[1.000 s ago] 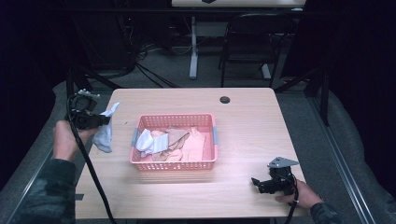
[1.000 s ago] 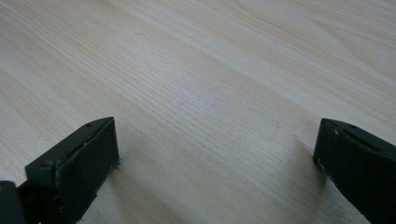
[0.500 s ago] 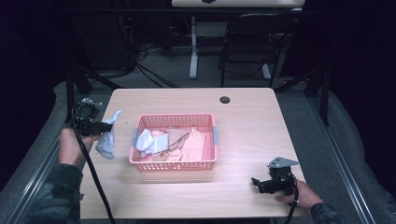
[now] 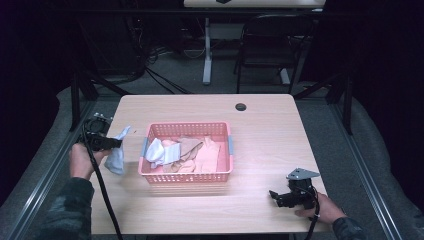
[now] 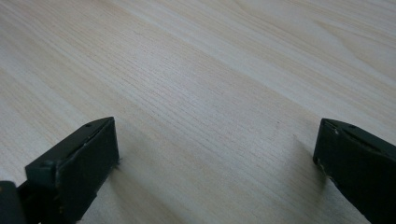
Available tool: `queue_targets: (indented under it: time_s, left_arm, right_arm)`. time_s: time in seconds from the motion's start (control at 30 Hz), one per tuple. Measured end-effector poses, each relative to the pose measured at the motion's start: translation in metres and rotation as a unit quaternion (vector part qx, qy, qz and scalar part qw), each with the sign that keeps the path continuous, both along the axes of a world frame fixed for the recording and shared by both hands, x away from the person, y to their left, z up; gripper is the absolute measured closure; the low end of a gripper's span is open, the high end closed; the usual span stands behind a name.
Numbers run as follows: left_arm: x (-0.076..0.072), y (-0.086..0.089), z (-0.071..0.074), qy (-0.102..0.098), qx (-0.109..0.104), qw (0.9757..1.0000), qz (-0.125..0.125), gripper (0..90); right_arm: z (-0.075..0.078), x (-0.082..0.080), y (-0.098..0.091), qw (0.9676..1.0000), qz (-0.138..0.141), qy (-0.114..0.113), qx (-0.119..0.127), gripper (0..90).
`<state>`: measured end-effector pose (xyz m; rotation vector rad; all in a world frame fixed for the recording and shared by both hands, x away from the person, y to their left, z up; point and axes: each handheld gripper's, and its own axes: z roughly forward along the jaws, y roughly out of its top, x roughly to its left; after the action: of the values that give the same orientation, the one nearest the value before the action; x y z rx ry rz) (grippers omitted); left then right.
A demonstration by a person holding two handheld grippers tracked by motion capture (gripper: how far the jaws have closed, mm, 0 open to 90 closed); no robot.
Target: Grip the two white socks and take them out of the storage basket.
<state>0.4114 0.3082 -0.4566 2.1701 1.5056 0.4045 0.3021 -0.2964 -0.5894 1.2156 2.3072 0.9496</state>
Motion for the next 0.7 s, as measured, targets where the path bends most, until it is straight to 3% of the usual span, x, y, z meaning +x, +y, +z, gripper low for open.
queue_targets:
  time_s: [0.23,0.7]
  left_arm:
    - [0.001,0.002,-0.01,0.008,0.0,0.9999,0.009,82.9]
    - [0.003,0.008,-0.05,0.043,-0.016,0.9987,0.023,82.8]
  right_arm:
    - [0.0,0.0,0.0,1.0,0.0,0.0,0.0,0.0]
    - [0.0,0.0,0.0,1.0,0.0,0.0,0.001,0.0]
